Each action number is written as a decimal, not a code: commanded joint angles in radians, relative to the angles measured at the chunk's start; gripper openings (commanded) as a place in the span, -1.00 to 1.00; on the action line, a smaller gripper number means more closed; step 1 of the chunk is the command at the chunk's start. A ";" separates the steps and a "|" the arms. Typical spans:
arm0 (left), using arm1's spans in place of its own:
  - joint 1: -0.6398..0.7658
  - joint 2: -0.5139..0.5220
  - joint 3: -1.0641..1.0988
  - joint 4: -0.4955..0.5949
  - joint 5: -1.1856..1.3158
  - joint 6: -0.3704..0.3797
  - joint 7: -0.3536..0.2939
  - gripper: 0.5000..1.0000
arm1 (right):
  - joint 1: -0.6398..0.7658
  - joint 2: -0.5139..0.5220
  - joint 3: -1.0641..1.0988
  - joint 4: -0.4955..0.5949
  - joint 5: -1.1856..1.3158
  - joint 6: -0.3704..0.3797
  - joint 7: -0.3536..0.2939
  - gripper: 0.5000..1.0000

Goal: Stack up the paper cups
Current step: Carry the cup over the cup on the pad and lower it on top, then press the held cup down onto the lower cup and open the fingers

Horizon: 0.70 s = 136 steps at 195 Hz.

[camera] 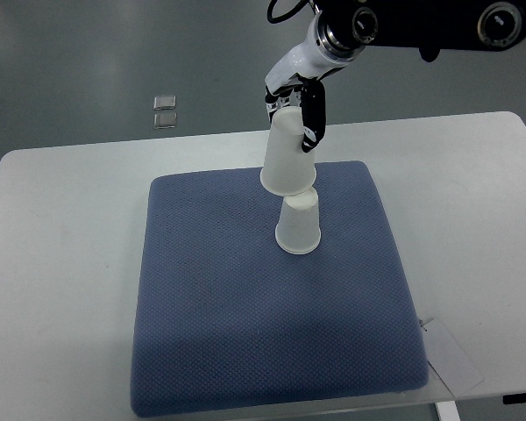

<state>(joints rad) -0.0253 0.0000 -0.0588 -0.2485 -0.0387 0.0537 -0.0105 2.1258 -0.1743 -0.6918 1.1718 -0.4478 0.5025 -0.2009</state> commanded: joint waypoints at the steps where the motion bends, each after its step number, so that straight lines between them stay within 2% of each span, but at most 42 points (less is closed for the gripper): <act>1: 0.001 0.000 -0.001 0.000 -0.001 0.000 0.000 1.00 | -0.023 0.006 0.000 -0.012 0.000 -0.012 0.000 -0.47; 136: 0.001 0.000 -0.001 0.003 -0.001 0.000 0.000 1.00 | -0.063 -0.005 -0.009 -0.012 -0.003 -0.019 0.000 -0.46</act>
<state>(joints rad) -0.0245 0.0000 -0.0599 -0.2455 -0.0394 0.0537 -0.0105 2.0670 -0.1763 -0.6994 1.1589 -0.4509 0.4819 -0.2010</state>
